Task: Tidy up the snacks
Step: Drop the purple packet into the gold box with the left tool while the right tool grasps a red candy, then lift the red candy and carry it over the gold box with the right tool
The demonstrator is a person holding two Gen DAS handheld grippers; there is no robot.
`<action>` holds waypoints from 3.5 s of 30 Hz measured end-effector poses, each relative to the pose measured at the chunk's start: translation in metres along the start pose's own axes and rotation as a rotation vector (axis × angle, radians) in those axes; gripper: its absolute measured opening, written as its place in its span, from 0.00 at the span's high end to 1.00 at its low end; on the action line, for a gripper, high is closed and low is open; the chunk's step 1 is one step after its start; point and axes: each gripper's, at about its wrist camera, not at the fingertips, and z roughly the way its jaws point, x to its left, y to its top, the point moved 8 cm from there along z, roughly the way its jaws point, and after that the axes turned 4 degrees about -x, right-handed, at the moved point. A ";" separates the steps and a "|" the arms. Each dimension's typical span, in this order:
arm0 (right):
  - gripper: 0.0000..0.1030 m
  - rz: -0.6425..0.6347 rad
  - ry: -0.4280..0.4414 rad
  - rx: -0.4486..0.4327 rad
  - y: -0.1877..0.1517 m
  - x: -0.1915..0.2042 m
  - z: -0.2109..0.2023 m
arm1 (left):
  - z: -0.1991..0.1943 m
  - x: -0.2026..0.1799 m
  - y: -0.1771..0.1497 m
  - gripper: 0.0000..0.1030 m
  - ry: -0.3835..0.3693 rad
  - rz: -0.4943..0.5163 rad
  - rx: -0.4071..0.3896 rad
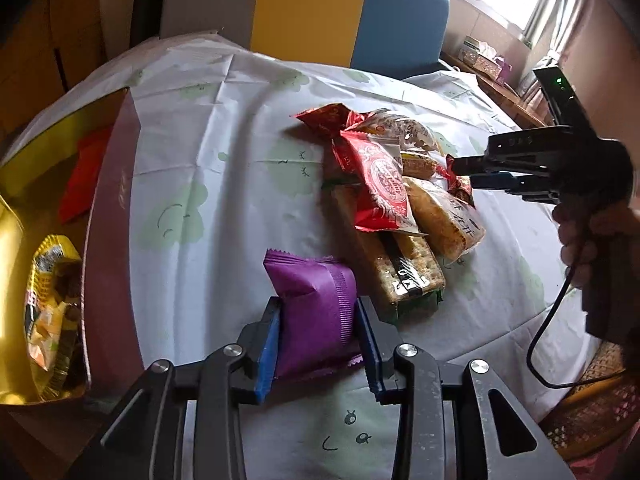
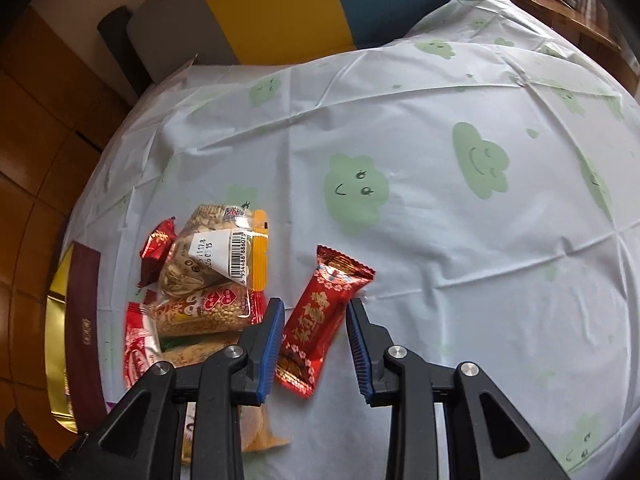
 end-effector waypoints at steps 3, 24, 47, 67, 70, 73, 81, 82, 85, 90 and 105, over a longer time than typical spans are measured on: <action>0.72 -0.077 -0.056 -0.010 -0.001 0.004 0.008 | 0.002 -0.003 -0.001 0.63 0.024 0.022 -0.007; 0.74 -0.284 -0.225 -0.001 -0.010 0.013 0.012 | -0.105 0.127 0.058 0.64 0.053 -0.327 -0.192; 0.74 -0.308 -0.239 -0.013 -0.007 0.009 0.012 | -0.063 0.190 0.051 0.49 0.152 -0.457 -0.104; 0.76 -0.354 -0.246 -0.062 -0.013 0.011 0.009 | -0.132 0.155 0.005 0.33 0.380 -0.215 -0.224; 0.77 -0.355 -0.252 -0.059 -0.016 0.011 0.008 | -0.137 0.155 0.001 0.33 0.391 -0.210 -0.232; 0.77 -0.365 -0.259 -0.046 -0.018 0.011 0.007 | -0.142 0.158 -0.002 0.33 0.400 -0.203 -0.245; 0.79 -0.284 -0.289 -0.018 -0.027 0.001 -0.012 | -0.148 0.170 -0.013 0.33 0.386 -0.246 -0.246; 0.79 -0.267 -0.282 -0.035 -0.026 0.000 -0.019 | -0.149 0.171 -0.015 0.33 0.388 -0.246 -0.249; 0.79 -0.224 -0.232 -0.081 -0.023 0.005 -0.042 | -0.148 0.175 -0.017 0.33 0.388 -0.251 -0.246; 0.79 -0.258 -0.092 -0.123 -0.028 0.053 -0.066 | -0.146 0.183 -0.020 0.33 0.383 -0.288 -0.246; 0.79 -0.592 0.410 0.065 -0.127 0.319 -0.050 | -0.182 0.249 -0.035 0.33 0.476 -0.461 -0.313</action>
